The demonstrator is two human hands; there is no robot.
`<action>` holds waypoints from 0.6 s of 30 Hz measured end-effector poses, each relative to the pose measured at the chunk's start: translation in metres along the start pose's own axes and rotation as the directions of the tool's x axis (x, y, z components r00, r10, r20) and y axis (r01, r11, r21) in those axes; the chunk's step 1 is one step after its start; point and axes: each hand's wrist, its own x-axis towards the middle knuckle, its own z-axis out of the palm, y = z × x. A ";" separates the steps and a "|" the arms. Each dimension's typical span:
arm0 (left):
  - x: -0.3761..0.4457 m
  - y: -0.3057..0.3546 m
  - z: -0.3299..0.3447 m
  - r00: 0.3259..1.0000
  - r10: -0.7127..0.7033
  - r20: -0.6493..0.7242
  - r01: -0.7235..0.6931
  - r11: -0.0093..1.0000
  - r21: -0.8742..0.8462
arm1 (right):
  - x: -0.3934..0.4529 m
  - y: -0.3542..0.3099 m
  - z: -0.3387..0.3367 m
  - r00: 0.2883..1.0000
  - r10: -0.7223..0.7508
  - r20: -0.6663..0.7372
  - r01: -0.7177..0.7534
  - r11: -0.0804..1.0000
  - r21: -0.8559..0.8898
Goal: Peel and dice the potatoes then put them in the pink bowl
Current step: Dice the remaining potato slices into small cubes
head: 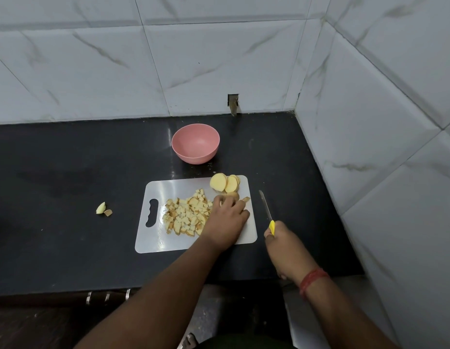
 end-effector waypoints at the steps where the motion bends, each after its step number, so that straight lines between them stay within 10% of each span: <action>1: -0.001 -0.004 0.000 1.000 -0.021 0.020 0.021 1.000 0.010 | -0.001 0.000 -0.001 1.000 0.003 0.008 -0.003 1.000 0.002; 18: 0.017 -0.005 -0.005 0.979 -0.204 0.009 0.201 0.955 -0.216 | 0.003 0.004 0.001 0.999 0.019 0.037 -0.017 0.998 -0.052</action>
